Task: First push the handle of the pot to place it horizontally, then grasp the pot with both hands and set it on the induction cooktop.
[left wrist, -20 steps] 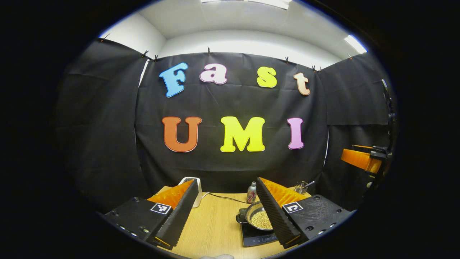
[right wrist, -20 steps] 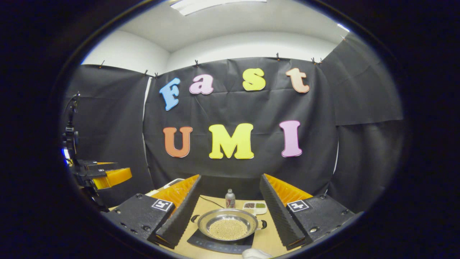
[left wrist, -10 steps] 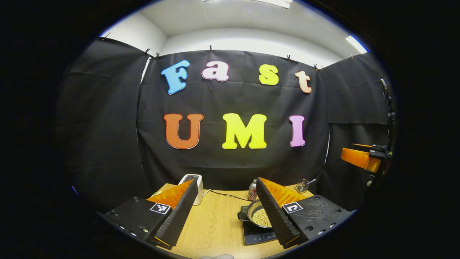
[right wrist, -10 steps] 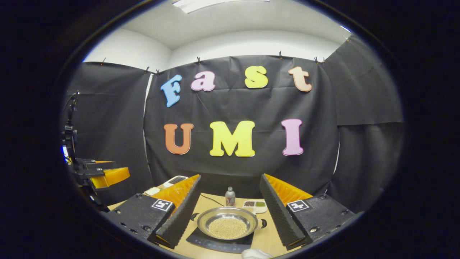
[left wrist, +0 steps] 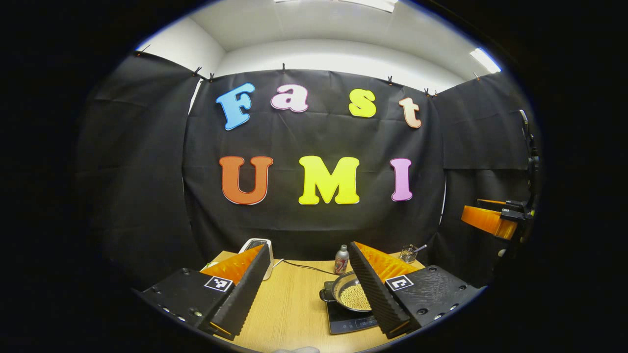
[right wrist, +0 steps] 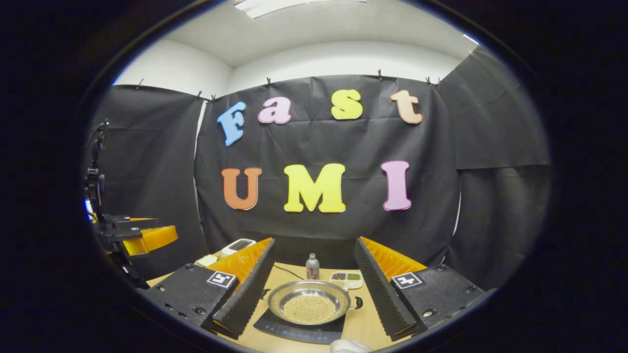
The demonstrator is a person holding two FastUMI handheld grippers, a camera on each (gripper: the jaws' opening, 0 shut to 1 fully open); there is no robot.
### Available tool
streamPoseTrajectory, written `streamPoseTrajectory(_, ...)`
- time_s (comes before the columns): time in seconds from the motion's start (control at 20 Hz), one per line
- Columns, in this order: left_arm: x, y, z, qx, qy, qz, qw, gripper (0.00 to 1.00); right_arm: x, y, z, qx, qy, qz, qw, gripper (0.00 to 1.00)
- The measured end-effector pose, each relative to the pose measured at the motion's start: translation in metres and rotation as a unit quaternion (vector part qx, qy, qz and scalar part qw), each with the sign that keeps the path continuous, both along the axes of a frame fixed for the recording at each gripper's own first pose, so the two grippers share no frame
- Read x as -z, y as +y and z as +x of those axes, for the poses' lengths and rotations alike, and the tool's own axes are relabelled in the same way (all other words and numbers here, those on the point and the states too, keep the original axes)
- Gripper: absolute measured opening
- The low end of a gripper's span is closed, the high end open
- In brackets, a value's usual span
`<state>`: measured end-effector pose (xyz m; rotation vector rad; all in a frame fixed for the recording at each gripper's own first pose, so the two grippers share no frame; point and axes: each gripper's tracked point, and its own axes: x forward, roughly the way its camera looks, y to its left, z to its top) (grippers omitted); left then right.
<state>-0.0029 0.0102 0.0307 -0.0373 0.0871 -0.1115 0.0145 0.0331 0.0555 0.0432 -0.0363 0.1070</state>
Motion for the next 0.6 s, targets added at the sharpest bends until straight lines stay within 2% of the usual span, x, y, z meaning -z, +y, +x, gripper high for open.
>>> streamPoseTrajectory(0.6,0.000,-0.011,0.003,0.002,0.001,0.003,1.000,0.97,0.004,-0.020,-0.005,0.028,0.003,0.005,1.000,1.00)
